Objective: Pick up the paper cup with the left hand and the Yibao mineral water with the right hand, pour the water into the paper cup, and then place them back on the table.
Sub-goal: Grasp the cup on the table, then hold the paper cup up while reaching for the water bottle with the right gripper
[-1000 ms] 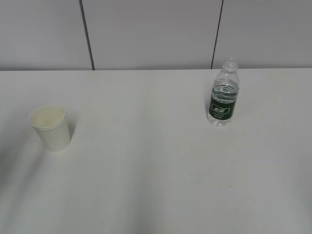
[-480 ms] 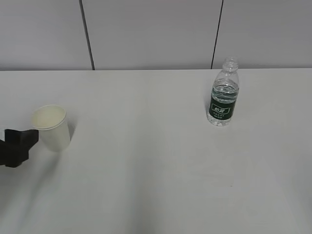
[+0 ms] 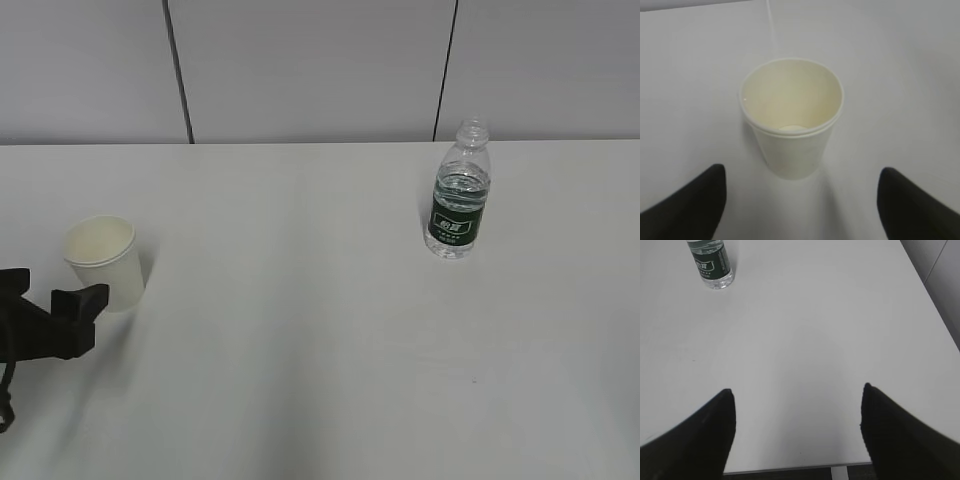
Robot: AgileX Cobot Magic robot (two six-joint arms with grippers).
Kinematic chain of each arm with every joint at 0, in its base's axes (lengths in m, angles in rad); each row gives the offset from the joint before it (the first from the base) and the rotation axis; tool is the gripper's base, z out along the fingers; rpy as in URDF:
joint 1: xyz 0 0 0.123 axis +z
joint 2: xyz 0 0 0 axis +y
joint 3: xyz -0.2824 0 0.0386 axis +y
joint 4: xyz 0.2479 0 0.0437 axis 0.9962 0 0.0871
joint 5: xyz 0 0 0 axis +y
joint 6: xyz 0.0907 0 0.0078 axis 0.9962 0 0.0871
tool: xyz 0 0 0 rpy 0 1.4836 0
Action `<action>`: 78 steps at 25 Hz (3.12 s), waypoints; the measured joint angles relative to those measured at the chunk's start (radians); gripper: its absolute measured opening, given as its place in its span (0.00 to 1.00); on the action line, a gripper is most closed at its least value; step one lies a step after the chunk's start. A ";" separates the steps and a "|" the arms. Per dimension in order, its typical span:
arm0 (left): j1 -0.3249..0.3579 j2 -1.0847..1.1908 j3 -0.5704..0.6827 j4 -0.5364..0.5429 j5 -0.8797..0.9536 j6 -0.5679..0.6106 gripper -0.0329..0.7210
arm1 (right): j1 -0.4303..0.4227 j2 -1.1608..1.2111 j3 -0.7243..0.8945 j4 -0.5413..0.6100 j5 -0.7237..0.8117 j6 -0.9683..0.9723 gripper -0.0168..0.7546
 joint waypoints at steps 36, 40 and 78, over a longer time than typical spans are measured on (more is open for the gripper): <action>0.000 0.487 -0.193 -0.067 -0.408 -0.032 0.86 | 0.000 0.000 0.000 0.000 0.000 0.000 0.77; 0.000 0.487 -0.193 -0.068 -0.408 -0.032 0.80 | 0.000 0.000 0.000 0.000 0.000 0.000 0.77; -0.001 0.321 -0.193 0.372 -0.398 -0.149 0.66 | 0.000 0.735 0.007 0.052 -0.961 0.000 0.77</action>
